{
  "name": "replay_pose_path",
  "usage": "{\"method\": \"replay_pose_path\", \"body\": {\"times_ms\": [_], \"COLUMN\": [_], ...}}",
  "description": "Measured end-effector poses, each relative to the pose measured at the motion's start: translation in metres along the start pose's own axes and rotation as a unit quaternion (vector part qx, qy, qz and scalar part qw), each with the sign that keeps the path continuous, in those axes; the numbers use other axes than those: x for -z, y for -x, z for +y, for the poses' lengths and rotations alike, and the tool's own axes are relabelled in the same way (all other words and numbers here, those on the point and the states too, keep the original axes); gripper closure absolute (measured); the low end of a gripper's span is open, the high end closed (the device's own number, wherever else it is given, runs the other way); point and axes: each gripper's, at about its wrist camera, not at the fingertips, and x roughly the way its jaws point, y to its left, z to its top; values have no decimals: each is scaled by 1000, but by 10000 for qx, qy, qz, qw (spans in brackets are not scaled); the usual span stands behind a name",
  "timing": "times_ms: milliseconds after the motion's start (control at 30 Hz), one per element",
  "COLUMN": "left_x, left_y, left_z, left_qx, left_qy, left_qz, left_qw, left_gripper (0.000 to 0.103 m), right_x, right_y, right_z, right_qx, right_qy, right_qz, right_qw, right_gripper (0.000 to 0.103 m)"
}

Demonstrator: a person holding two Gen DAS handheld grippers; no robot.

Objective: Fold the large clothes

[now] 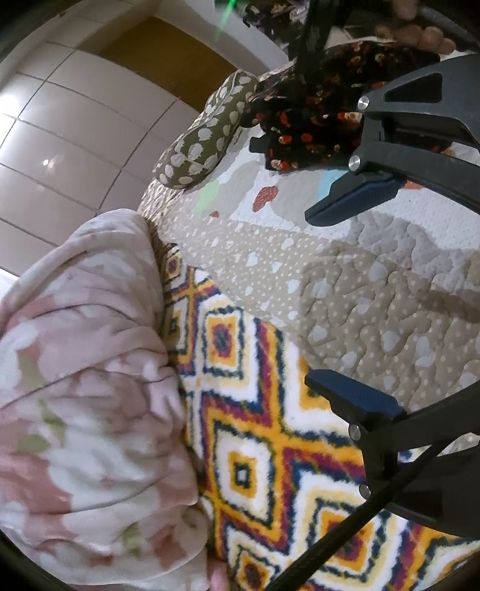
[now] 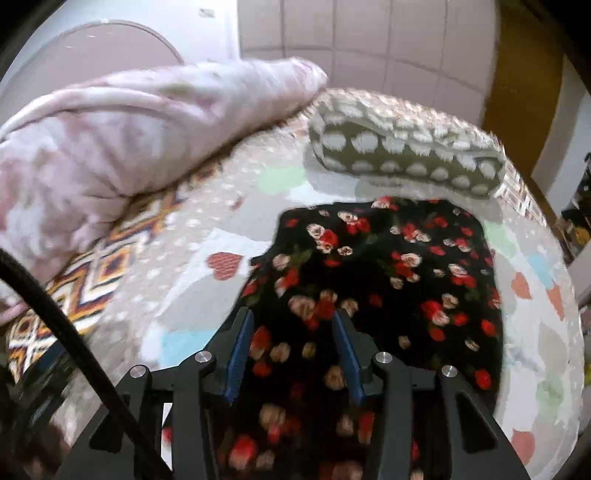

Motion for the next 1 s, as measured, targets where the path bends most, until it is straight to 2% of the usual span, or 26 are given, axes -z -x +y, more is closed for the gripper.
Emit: {"method": "replay_pose_path", "body": {"times_ms": [67,100,167,200,267,333,367,467,500,567,633,700,733,867,933,1000], "left_x": [0,-1,-1,-1,-2,-2,-2,3,6,10,13,14,16,16,15,16], "left_y": [6,9,16,20,24,25,25,28,30,37,46,52,56,61,59,59], "left_z": [-2,-3,-3,-3,-3,-4,-5,-12,-14,-18,-21,-21,-22,-23,-23,-24], "left_qx": [-163,-253,-411,-449,-481,-441,-423,-448,-461,-461,-454,-471,-481,-518,-521,-535], "left_qy": [-62,-84,-115,-107,-83,-98,-124,-225,-252,-295,-315,-326,-330,-326,-331,-342], "left_qz": [-209,-317,-540,-639,-738,-755,-742,-790,-836,-1001,-1201,-1344,-1424,-1568,-1535,-1499], "left_qw": [9996,9991,9976,9969,9961,9961,9963,9956,9951,9935,9912,9893,9881,9857,9862,9867], "left_gripper": [19,17,15,13,13,13,13,13,13,13,13,13,13,10,10,10], "right_x": [1,4,5,7,15,30,39,67,75,109,134,146,147,149,145,139], "right_y": [-36,-43,-32,-20,3,32,43,56,52,33,36,47,52,78,91,106], "right_z": [1,1,8,8,3,-4,-9,-23,-28,-42,-33,-19,-17,-22,-29,-37], "right_qx": [-204,-174,-38,-143,-300,-159,-17,895,920,573,824,963,930,579,417,432], "right_qy": [-79,-51,146,145,86,84,125,279,256,-32,306,607,633,522,338,187], "right_qz": [623,741,517,407,224,3,-100,-295,-224,291,42,-12,-12,-73,-228,-450], "right_qw": [9978,9971,9985,9990,9993,9998,9999,9952,9952,9979,9961,9935,9936,9969,9983,9979], "right_gripper": [44,44,44,44,44,44,44,44,44,44,44,43,41,40,40,40]}}
